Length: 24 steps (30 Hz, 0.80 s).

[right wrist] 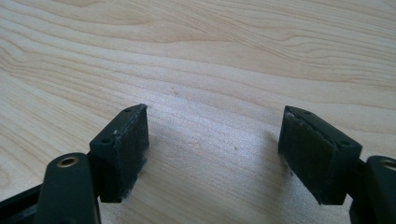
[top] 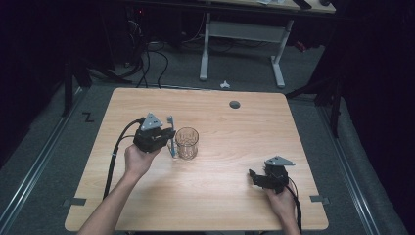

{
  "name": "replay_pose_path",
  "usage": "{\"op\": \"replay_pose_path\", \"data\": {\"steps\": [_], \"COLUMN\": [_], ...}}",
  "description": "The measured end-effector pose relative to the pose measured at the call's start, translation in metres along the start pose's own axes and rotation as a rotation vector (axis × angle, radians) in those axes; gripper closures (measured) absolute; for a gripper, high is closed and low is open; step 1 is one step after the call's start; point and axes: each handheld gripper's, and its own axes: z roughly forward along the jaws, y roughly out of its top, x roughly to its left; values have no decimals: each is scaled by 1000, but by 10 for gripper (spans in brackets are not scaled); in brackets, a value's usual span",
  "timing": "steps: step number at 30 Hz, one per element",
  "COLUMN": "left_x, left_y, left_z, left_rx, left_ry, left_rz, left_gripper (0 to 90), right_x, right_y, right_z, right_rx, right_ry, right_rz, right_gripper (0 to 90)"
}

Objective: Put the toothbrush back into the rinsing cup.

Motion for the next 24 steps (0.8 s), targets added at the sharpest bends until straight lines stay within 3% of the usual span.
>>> {"op": "replay_pose_path", "data": {"steps": [15,24], "left_x": [-4,-2], "left_y": [-2,-8], "left_z": [5,5], "left_rx": [6,2], "left_ry": [2,2], "left_rz": [25,9], "left_gripper": [799,798], "right_x": [0,0], "right_y": [0,0], "right_z": [0,0], "right_rx": [0,0], "right_ry": [0,0], "right_rz": [0,0], "right_gripper": [247,247]}}
